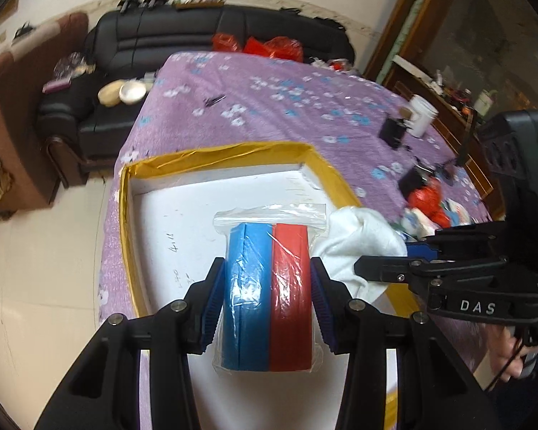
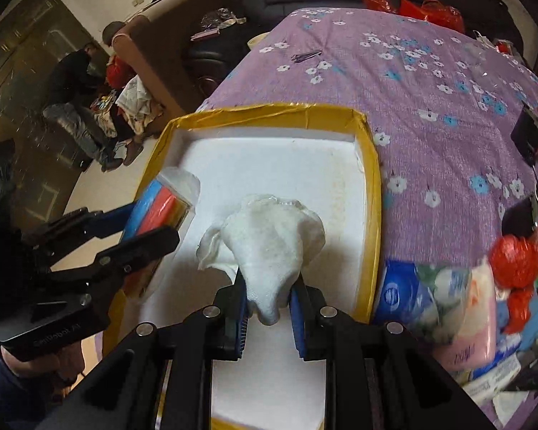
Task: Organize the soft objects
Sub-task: 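Lower the sponge bag and towel into the yellow-rimmed tray and open both tools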
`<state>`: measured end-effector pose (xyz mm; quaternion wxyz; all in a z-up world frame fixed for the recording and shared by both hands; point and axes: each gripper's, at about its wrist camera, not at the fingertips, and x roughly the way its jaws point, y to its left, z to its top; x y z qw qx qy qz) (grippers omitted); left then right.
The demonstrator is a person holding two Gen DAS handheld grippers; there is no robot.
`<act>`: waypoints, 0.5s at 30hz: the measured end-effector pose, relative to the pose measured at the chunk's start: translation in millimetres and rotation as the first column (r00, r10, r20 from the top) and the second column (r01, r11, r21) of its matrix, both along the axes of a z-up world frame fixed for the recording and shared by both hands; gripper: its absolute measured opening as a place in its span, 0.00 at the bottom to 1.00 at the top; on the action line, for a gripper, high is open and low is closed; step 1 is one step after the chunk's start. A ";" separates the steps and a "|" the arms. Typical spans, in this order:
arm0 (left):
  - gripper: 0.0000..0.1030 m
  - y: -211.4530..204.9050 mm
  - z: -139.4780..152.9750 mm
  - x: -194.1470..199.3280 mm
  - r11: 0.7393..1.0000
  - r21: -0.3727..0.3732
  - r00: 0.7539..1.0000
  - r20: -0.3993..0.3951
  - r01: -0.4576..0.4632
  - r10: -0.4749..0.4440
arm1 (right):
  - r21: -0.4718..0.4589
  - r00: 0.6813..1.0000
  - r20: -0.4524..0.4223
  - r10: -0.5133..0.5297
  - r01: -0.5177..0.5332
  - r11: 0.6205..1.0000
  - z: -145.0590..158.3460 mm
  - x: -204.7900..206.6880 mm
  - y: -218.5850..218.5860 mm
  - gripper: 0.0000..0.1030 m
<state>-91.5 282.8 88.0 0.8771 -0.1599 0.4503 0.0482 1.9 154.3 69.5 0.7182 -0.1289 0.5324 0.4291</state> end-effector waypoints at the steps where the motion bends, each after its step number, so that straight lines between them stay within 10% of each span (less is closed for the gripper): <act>1: 0.43 3.9 -5.0 7.2 1.000 -0.009 1.000 -0.027 -0.013 0.013 | -0.009 1.000 0.005 -0.015 0.015 1.000 -3.0 5.0 4.4 0.22; 11: 0.46 10.1 -26.0 43.8 0.998 0.025 0.994 -0.086 -0.059 0.061 | -0.039 0.997 0.030 -0.076 0.077 0.996 -23.6 39.4 28.8 0.23; 15: 0.68 11.9 -24.9 42.4 0.997 0.033 0.995 -0.070 -0.071 0.073 | -0.064 0.996 0.047 -0.078 0.081 0.995 -23.1 42.2 26.8 0.38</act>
